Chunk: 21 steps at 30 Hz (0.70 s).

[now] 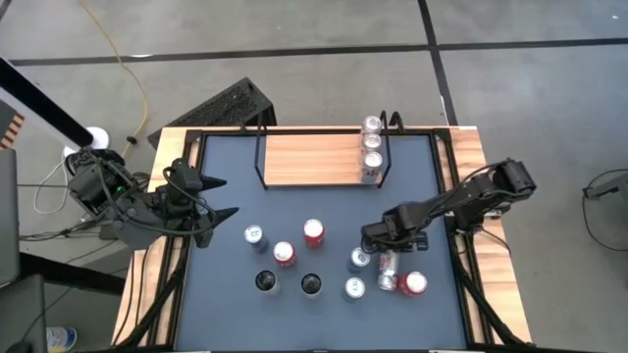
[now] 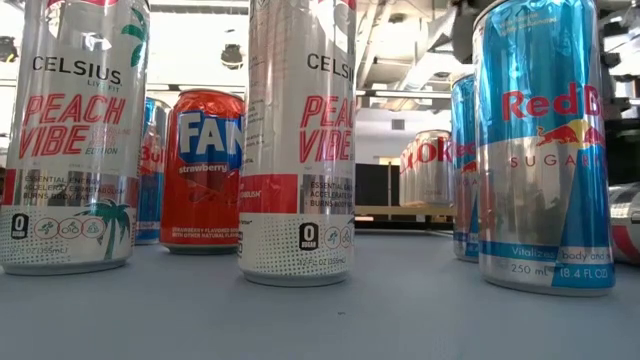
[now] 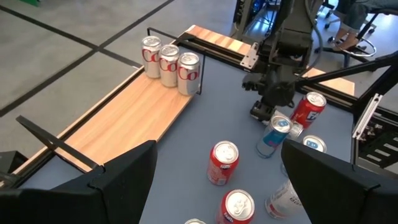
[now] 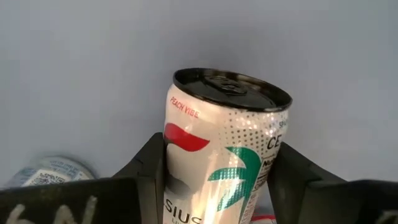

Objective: Place canned beverage on shelf
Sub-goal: Put the bottom right white soda can on the shelf

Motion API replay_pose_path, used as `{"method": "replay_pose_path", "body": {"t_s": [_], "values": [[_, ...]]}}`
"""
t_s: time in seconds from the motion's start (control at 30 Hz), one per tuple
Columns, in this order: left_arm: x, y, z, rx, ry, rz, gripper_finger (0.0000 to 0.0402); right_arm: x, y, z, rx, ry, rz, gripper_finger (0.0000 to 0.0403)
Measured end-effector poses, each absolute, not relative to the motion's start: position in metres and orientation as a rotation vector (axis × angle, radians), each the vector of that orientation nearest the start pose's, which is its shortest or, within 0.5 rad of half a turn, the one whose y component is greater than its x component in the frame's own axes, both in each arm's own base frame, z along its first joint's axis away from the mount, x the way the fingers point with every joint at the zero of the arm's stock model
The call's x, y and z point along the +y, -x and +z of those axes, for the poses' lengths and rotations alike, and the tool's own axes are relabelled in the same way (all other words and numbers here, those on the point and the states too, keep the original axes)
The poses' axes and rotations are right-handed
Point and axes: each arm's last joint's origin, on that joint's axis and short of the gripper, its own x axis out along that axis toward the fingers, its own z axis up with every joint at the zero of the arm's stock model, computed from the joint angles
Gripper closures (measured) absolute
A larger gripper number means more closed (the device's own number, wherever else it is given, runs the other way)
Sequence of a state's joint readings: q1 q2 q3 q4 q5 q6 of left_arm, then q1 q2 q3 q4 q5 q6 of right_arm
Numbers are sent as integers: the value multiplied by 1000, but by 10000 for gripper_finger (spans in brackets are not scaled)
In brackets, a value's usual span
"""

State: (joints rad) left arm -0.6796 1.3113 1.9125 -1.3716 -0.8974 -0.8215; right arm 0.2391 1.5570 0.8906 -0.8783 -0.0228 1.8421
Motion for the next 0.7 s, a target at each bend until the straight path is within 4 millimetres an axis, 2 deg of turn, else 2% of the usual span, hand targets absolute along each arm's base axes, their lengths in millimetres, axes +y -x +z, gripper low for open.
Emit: {"method": "replay_pose_path", "body": {"t_s": [0.17, 0.37, 0.6, 0.7], "values": [[-97, -156, 487, 412, 250, 404, 69, 60, -232, 184, 986, -1179, -1233, 224], [-97, -156, 487, 412, 250, 404, 69, 70, -224, 191, 794, -1061, -1236, 224], [-97, -156, 487, 408, 254, 408, 69, 82, -214, 197, 669, -767, -1206, 224], [-96, -156, 487, 404, 260, 411, 69, 84, -213, 203, 650, -577, -1194, 224]]}}
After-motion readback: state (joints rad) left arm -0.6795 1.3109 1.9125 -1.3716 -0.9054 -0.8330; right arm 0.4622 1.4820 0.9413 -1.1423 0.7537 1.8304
